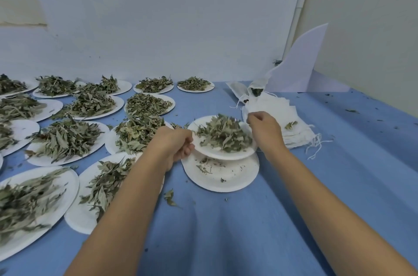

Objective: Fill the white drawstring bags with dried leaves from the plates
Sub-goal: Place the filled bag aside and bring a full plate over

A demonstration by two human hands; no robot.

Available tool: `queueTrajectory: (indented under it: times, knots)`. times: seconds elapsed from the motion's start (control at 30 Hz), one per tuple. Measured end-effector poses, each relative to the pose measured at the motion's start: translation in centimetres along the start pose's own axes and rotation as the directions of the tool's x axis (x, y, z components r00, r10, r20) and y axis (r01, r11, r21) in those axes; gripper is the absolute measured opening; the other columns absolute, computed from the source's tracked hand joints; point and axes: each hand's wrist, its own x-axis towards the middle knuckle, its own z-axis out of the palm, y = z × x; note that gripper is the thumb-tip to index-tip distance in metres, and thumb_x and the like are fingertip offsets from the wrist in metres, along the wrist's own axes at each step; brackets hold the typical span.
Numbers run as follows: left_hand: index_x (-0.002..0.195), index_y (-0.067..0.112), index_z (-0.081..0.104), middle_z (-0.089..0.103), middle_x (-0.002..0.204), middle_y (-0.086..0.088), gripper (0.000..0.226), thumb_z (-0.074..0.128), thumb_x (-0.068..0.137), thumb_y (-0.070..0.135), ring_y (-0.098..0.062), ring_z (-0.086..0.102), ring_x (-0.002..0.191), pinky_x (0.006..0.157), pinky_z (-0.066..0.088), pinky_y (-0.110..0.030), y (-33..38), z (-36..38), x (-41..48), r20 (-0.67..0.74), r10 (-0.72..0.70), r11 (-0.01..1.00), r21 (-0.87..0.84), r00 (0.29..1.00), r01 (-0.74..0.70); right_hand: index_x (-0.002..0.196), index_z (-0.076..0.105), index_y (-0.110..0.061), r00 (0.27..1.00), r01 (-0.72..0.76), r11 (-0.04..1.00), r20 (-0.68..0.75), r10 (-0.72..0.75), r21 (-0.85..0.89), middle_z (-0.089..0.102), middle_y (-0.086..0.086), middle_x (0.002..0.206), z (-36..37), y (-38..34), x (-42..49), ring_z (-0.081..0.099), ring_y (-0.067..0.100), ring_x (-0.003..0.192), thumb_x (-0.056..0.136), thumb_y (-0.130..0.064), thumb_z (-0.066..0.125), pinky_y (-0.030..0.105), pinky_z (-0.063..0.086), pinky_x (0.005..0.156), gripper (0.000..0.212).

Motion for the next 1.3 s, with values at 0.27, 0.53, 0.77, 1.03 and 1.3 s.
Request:
queueTrajectory:
  times: [0.27, 0.53, 0.77, 1.03, 1.3]
  knots:
    - [0.068, 0.005, 0.047, 0.045, 0.056, -0.009, 0.021, 0.050, 0.087, 0.012, -0.023, 0.039, 0.050, 0.050, 0.033, -0.025, -1.3, -0.3, 0.6, -0.014, 0.249, 0.708, 0.684, 0.968, -0.172, 0.074, 0.052, -0.001, 0.974, -0.011, 0.959, 0.212, 0.074, -0.283, 0.045, 0.010, 0.076, -1.0, -1.1, -0.3, 0.038, 0.017, 0.070, 0.084, -0.013, 0.050, 0.028, 0.030, 0.060, 0.016]
    - [0.080, 0.001, 0.055, 0.068, 0.091, -0.022, 0.019, 0.052, 0.091, 0.016, -0.028, 0.056, 0.067, 0.066, 0.051, -0.035, -1.4, -0.4, 1.4, 0.040, 0.278, 0.577, 0.792, 0.960, -0.200, 0.106, 0.067, 0.004, 0.959, 0.082, 0.873, 0.277, 0.063, -0.481, 0.066, 0.018, 0.112, -1.1, -1.7, -0.6, 0.062, 0.031, 0.100, 0.086, -0.005, 0.052, 0.040, 0.052, 0.086, 0.026]
    - [0.076, 0.010, 0.045, 0.051, 0.075, -0.016, 0.016, 0.055, 0.087, 0.006, -0.023, 0.044, 0.063, 0.057, 0.034, -0.028, -1.3, -1.0, 2.0, -0.079, 0.366, 0.681, 0.702, 0.927, -0.209, 0.118, 0.062, -0.009, 0.956, -0.053, 0.975, 0.270, 0.111, -0.216, 0.061, 0.008, 0.117, -0.2, -0.4, 0.4, 0.059, 0.025, 0.106, 0.087, 0.002, 0.053, 0.038, 0.052, 0.092, 0.034]
    - [0.077, 0.011, 0.045, 0.048, 0.078, -0.015, 0.013, 0.052, 0.088, 0.010, -0.021, 0.040, 0.067, 0.055, 0.028, -0.029, -1.6, -1.0, 2.1, -0.101, 0.386, 0.721, 0.653, 0.917, -0.232, 0.103, 0.065, 0.006, 0.980, -0.083, 0.993, 0.176, 0.098, -0.088, 0.064, 0.023, 0.101, 0.8, 0.1, -0.2, 0.053, 0.034, 0.118, 0.083, -0.002, 0.053, 0.035, 0.049, 0.083, 0.025]
    - [0.083, 0.005, 0.053, 0.050, 0.067, -0.011, 0.013, 0.052, 0.089, 0.016, -0.024, 0.044, 0.060, 0.053, 0.033, -0.026, -1.4, -0.9, 2.0, -0.077, 0.347, 0.692, 0.693, 0.935, -0.200, 0.111, 0.060, 0.012, 0.970, 0.000, 0.921, 0.222, 0.094, -0.390, 0.060, 0.017, 0.083, 0.5, -1.0, -0.9, 0.055, 0.025, 0.073, 0.085, -0.008, 0.050, 0.050, 0.052, 0.088, 0.034]
